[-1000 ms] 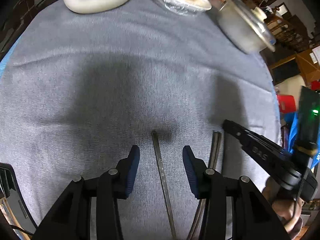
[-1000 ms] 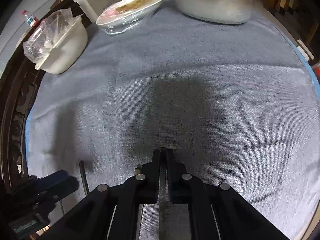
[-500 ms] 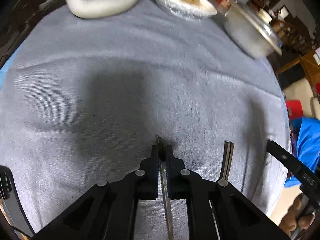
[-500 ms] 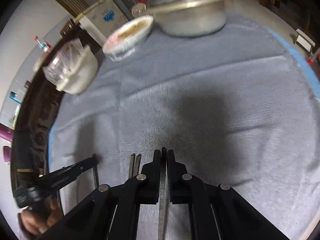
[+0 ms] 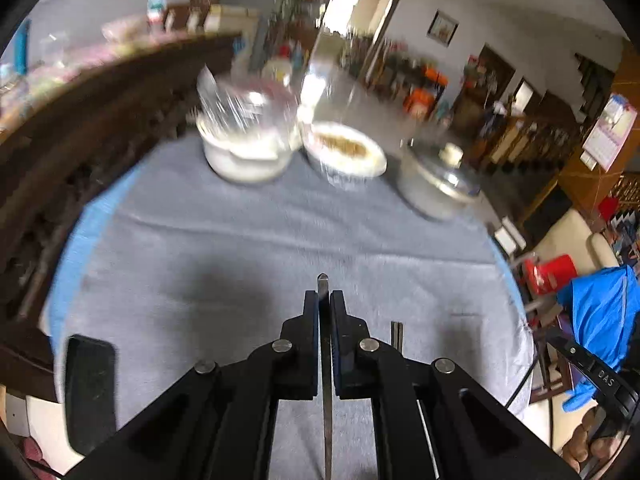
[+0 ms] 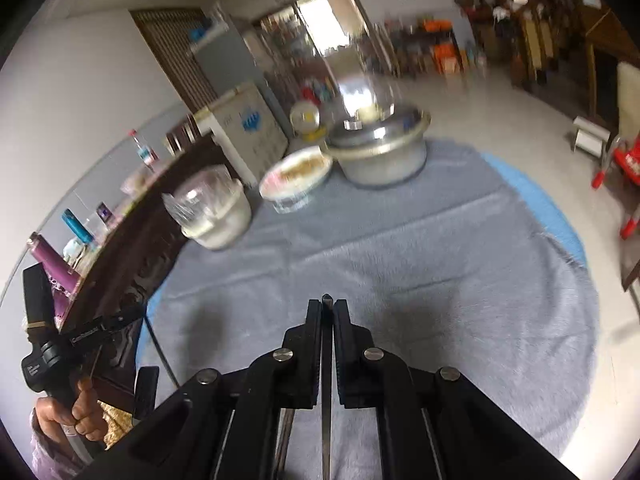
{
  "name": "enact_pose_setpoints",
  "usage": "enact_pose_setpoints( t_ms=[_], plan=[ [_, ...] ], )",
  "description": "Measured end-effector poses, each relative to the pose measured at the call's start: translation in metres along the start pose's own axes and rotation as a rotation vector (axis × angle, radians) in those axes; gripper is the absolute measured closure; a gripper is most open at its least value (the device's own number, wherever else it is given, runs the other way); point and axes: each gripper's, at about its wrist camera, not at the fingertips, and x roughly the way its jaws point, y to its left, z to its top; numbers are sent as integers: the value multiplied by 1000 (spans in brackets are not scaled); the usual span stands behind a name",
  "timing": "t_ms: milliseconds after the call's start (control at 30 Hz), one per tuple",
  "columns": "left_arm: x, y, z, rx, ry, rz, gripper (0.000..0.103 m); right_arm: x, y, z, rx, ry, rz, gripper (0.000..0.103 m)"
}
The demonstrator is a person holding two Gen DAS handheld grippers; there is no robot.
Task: Organize utensils
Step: 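Lift both held chopsticks off the cloth toward the holder cup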
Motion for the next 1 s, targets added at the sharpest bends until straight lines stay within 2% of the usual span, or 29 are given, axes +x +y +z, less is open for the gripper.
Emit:
enact_pose_setpoints(
  t_ms=[233,467,633,1000],
  plan=[
    [-80,9,-43,-33,-178,11,98,-70,24,-36,-37,-175,-30,96],
    [-122,7,-69,-52,-278,16,98,-125,29,-56,-13,-293,-18,96],
    [-150,-1,-81,-43,-315,-8,98,-155,35,-61,-23,-336,-12,96],
    [-193,-11,-102,-9,-375,-9,98,-208,57,-69,-95,-423,-19,96]
  ],
)
